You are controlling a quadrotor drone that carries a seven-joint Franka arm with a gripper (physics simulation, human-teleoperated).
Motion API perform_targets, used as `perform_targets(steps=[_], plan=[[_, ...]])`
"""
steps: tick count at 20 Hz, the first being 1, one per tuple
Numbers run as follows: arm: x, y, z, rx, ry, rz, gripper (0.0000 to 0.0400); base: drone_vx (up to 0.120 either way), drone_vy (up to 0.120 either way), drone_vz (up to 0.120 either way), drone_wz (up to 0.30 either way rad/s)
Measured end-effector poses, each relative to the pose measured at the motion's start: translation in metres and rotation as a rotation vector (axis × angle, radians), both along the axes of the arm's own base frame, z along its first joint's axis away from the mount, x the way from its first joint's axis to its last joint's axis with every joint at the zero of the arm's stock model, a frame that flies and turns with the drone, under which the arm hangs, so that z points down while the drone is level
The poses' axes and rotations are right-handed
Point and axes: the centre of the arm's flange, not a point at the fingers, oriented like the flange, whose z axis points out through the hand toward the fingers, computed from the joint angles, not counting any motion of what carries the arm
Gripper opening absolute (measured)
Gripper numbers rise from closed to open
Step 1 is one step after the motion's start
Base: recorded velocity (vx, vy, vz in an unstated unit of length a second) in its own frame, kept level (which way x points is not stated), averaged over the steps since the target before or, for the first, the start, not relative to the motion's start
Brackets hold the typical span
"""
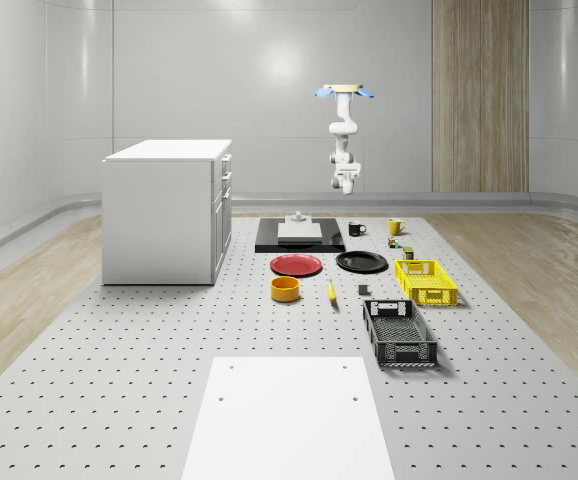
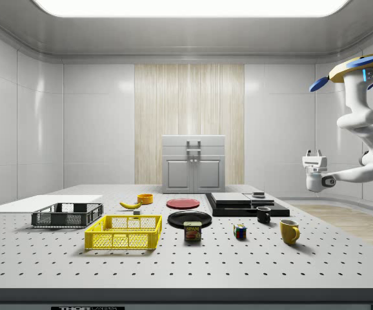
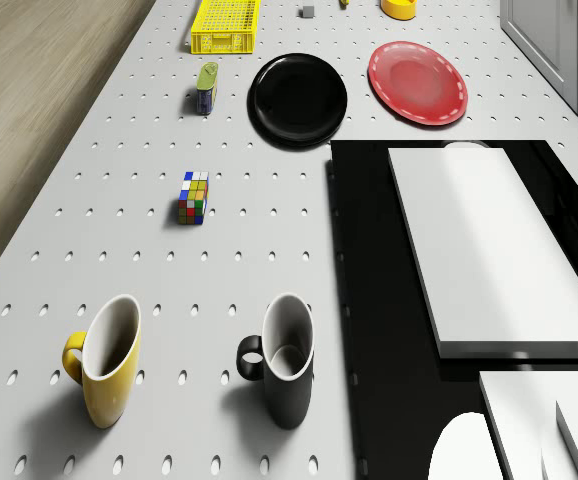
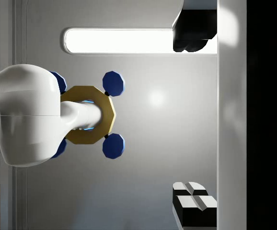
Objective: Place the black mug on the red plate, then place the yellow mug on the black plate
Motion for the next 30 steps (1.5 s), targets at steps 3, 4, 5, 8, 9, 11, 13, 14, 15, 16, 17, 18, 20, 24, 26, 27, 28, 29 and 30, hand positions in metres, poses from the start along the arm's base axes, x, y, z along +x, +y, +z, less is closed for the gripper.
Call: perform_targets(steps=[3,4,5,8,9,11,13,14,15,16,17,18,20,24,26,27,28,29,30], plan=[[0.001,0.000,0.012,0.000,-0.002,0.000,0.0400,0.027,0.000,0.000,0.000],[0.001,0.000,0.015,0.000,-0.003,0.000,0.0400,0.120,0.000,0.000,0.000],[0.001,0.000,0.017,0.000,-0.004,0.000,0.0400,0.120,0.000,0.000,0.000],[0.002,0.000,0.022,0.000,-0.006,0.000,0.0400,0.120,0.000,0.000,0.000],[0.002,0.000,0.023,0.000,-0.007,0.000,0.0400,0.120,0.000,0.000,0.000],[0.002,0.000,0.025,0.000,-0.009,0.000,0.0400,0.120,0.000,0.000,0.000],[0.002,0.000,0.026,0.000,-0.010,0.000,0.0400,0.120,0.000,0.000,0.000],[0.002,0.000,0.026,0.000,-0.011,0.000,0.0400,0.120,0.000,0.000,0.000],[0.002,0.000,0.026,0.000,-0.012,0.000,0.0400,0.120,0.000,0.000,0.000],[0.001,0.000,0.026,0.000,-0.012,0.000,0.0400,0.120,0.000,0.000,0.000],[0.001,0.000,0.027,0.000,-0.013,0.000,0.0400,0.120,0.000,0.000,0.000],[0.001,0.000,0.027,0.000,-0.014,0.000,0.0400,0.120,0.000,0.000,0.000],[0.001,0.000,0.027,-0.001,-0.015,0.000,0.0400,0.120,0.000,0.000,0.000],[0.001,0.000,0.027,-0.001,-0.018,0.000,0.0400,0.120,0.000,0.000,0.000],[0.001,0.000,0.027,-0.002,-0.020,0.000,0.0400,0.120,-0.060,0.000,0.000],[0.001,0.000,0.027,-0.002,-0.021,0.000,0.0400,0.120,-0.120,0.000,0.000],[0.001,0.000,0.027,-0.002,-0.022,0.000,0.0400,0.120,-0.120,0.000,0.000],[0.001,0.000,0.027,-0.003,-0.022,0.000,0.0400,0.120,-0.120,0.000,0.000],[0.000,0.000,0.027,-0.003,-0.023,0.000,0.0400,0.120,-0.120,0.000,0.000]])
